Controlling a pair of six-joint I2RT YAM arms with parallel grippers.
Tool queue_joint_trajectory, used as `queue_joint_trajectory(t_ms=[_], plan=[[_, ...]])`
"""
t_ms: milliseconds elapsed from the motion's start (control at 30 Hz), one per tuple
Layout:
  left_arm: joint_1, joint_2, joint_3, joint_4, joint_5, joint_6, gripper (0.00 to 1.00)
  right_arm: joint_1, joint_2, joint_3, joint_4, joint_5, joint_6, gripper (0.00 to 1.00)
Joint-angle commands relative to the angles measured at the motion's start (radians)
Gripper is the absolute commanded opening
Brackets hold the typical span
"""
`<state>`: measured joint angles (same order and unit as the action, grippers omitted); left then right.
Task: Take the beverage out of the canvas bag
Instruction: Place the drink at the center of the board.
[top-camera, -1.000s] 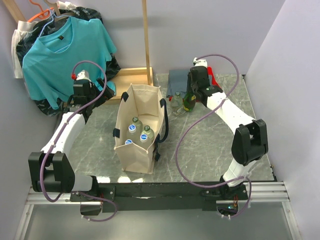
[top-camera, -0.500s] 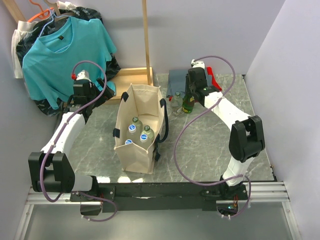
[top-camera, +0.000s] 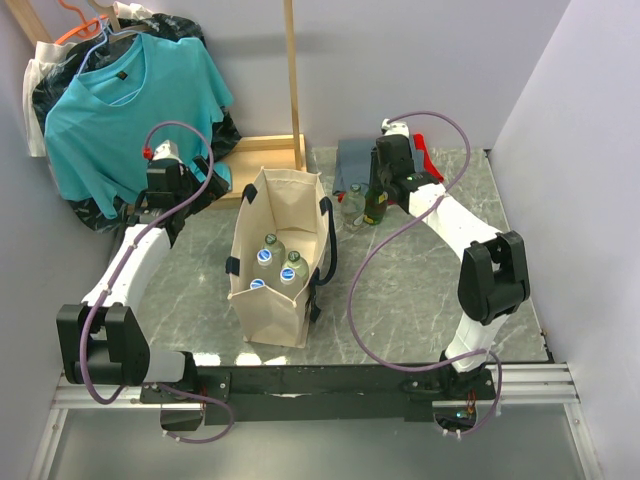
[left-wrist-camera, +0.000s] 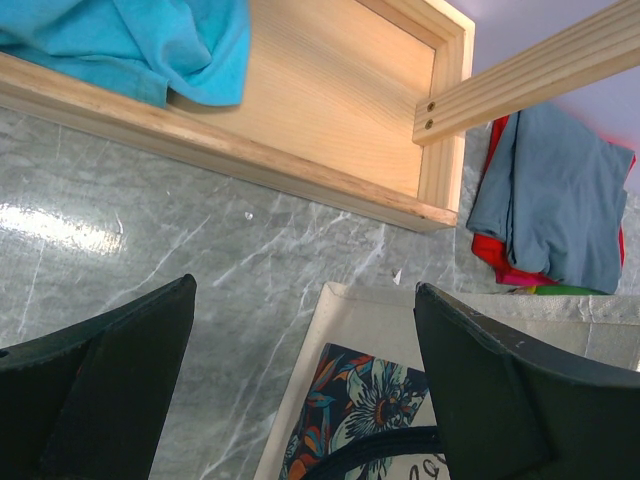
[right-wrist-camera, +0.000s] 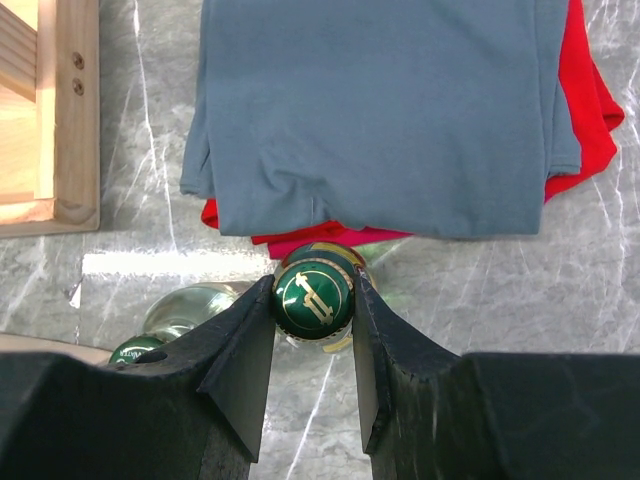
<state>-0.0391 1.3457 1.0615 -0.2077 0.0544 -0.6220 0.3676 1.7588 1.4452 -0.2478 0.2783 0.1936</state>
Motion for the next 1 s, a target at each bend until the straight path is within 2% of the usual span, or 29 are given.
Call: queue_joint_trajectory(t_ms=[0,433,567,633,700,733,800,967], plan=[[-0.004,-0.01,0.034,0.013,-0.001,0.004,0.96,0.007,-0.042,0.023,0.117,0.028,0.01,0.0],[-0.005,-0.006,0.029,0.017,0.005,0.002,0.96,0.016,-0.027,0.017,0.071,0.012,0.041,0.01],[-0.005,-0.007,0.031,0.016,0.004,0.002,0.96,0.019,-0.025,0.018,0.051,0.001,0.052,0.11],[-0.005,-0.003,0.031,0.019,0.005,0.002,0.96,0.019,-0.027,0.017,0.048,-0.004,0.059,0.11],[-0.005,0.0,0.031,0.022,0.013,-0.001,0.96,0.021,-0.028,0.014,0.047,-0.007,0.064,0.16],[-0.007,0.0,0.029,0.024,0.015,0.001,0.96,0.021,-0.03,0.011,0.047,-0.005,0.067,0.23],[-0.007,-0.002,0.029,0.025,0.012,0.001,0.96,0.024,-0.033,0.007,0.05,-0.004,0.066,0.29],[-0.007,-0.003,0.025,0.024,0.01,0.002,0.96,0.027,-0.039,0.004,0.05,-0.004,0.06,0.32]])
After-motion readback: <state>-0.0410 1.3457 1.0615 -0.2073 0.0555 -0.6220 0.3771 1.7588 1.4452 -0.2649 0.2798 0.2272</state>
